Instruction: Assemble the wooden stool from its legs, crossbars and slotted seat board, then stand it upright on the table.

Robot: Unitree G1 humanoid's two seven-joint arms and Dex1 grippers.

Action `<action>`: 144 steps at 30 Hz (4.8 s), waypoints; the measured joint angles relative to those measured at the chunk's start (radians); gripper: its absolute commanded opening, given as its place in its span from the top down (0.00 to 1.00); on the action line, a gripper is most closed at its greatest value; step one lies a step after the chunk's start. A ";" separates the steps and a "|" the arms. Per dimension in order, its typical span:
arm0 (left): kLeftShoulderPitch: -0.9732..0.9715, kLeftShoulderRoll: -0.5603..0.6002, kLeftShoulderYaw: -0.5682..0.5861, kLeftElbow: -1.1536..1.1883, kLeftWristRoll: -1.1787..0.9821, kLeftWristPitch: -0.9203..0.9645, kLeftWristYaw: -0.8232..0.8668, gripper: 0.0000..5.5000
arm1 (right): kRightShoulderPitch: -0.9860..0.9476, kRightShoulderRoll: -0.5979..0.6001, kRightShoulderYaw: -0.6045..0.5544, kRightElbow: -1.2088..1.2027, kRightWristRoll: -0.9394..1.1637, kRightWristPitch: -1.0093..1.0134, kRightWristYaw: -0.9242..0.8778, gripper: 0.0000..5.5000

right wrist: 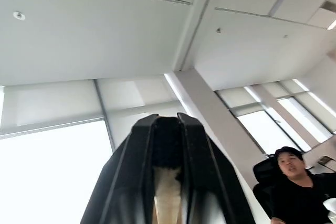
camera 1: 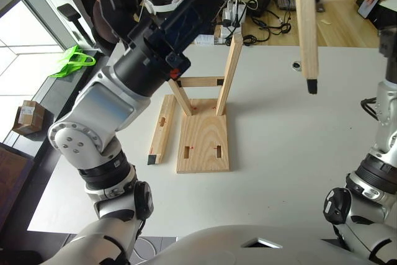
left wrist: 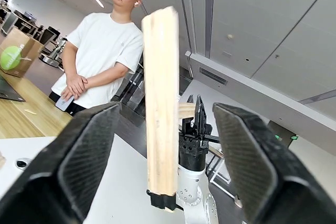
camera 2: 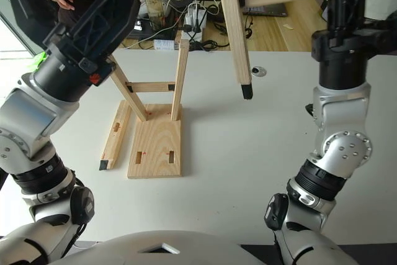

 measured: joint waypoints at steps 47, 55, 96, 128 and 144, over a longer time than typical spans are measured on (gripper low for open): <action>0.355 0.164 -0.152 -0.076 -0.044 -0.231 -0.243 0.39 | 0.263 0.013 0.197 0.004 0.045 0.088 0.160 0.93; 0.374 0.206 0.066 0.027 0.085 -0.350 -0.176 0.39 | 0.117 -0.007 0.030 0.162 -0.108 -0.137 -0.095 0.93; 0.418 -0.004 -0.157 0.352 1.557 -0.706 -0.065 0.39 | 0.306 0.145 0.499 0.338 -1.481 -0.520 -0.456 0.93; 0.411 -0.053 -0.132 0.351 1.625 -0.686 -0.137 0.39 | 0.301 0.166 0.477 0.345 -1.496 -0.496 -0.419 0.93; 0.393 -0.073 -0.130 0.351 1.661 -0.686 -0.140 0.39 | 0.301 0.172 0.474 0.346 -1.497 -0.496 -0.418 0.93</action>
